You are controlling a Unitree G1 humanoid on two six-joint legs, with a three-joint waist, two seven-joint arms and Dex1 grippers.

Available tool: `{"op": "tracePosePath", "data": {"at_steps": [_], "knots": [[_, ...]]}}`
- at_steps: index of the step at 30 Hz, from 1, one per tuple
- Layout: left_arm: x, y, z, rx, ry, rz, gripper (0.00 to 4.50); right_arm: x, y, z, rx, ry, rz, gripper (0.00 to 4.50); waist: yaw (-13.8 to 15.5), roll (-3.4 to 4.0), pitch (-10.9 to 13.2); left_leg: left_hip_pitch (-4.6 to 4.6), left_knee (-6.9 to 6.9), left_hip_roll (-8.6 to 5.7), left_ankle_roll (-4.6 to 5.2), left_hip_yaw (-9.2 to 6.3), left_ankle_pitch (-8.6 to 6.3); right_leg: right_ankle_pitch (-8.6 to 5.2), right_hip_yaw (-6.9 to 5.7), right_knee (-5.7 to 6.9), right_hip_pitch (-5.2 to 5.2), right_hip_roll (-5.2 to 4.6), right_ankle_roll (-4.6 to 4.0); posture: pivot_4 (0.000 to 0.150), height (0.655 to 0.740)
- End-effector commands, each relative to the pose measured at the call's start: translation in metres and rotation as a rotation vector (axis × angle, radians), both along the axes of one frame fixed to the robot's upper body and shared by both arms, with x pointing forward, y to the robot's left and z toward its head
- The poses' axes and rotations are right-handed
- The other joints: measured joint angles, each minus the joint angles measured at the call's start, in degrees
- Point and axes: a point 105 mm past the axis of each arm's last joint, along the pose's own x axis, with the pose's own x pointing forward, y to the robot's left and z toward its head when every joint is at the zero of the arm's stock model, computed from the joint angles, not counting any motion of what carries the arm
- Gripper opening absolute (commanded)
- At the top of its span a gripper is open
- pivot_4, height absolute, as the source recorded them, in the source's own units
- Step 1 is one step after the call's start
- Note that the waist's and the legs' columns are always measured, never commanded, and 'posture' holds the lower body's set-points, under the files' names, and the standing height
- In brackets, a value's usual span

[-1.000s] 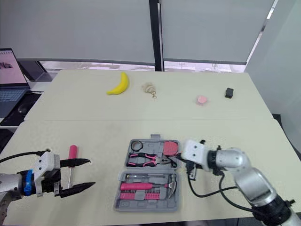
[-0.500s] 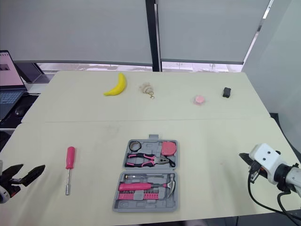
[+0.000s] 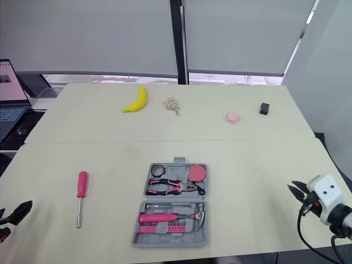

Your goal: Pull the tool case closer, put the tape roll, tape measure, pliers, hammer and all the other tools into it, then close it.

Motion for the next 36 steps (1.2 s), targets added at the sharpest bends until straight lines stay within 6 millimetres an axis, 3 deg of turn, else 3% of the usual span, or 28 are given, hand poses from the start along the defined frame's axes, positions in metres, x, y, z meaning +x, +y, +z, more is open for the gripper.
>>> {"op": "tracePosePath", "data": {"at_steps": [1,9,13,15,21,25,28,36], "knots": [[-0.003,0.007,0.013,0.025,-0.026,0.011,4.5,-0.002,-0.004,0.007,-0.011,-0.006,0.022,2.11,0.02,-0.02,-0.01,-0.01,0.0,0.0,0.0,-0.01,0.0,0.0,0.0,0.0,0.0,0.0,0.0,0.15,0.74],[0.003,-0.004,0.013,0.021,-0.019,-0.059,4.5,-0.011,-0.002,0.0,-0.058,0.065,0.133,4.48,0.03,-0.06,-0.04,0.0,0.0,0.0,-0.01,-0.02,-0.01,-0.01,0.01,0.0,0.02,0.0,-0.02,0.15,0.74],[0.008,-0.009,0.013,0.019,-0.023,-0.072,4.5,-0.008,-0.005,0.004,-0.104,0.067,0.174,4.48,0.03,-0.05,-0.05,0.03,0.01,0.0,-0.01,0.0,-0.01,0.01,0.01,0.0,0.03,-0.01,-0.01,0.15,0.74],[0.009,-0.011,0.014,0.021,-0.024,-0.077,4.5,-0.003,0.003,0.01,-0.124,0.05,0.231,4.48,-0.08,-0.05,-0.05,0.04,0.01,-0.01,-0.01,0.05,-0.01,0.02,0.0,0.0,0.02,-0.01,0.01,0.15,0.74],[0.003,-0.018,0.015,0.058,0.009,-0.098,4.5,0.01,0.075,0.044,-0.086,0.015,0.567,4.48,-0.52,0.03,0.0,0.15,0.0,0.11,-0.01,0.1,-0.01,0.13,0.03,0.02,0.03,0.02,-0.11,0.15,0.74],[-0.004,-0.033,0.015,0.055,0.034,-0.142,4.5,0.018,0.133,0.075,-0.001,-0.005,0.794,4.48,-0.57,-0.01,-0.01,0.12,0.0,0.1,-0.01,0.05,-0.01,0.14,0.08,0.01,0.01,-0.02,-0.14,0.15,0.74],[-0.008,-0.048,0.02,0.051,0.035,-0.182,4.5,0.023,0.158,0.089,0.025,-0.005,0.901,4.48,-0.18,-0.04,-0.01,0.04,0.01,0.1,-0.02,0.05,-0.01,0.13,0.07,-0.01,-0.06,-0.04,-0.16,0.15,0.74],[-0.016,-0.074,0.031,0.056,0.066,-0.276,4.5,0.033,0.169,0.088,-0.002,0.031,0.974,4.48,0.55,-0.08,-0.01,-0.1,0.01,0.04,-0.12,-0.05,-0.08,0.07,-0.02,-0.07,-0.08,-0.1,-0.27,0.15,0.74]]}}
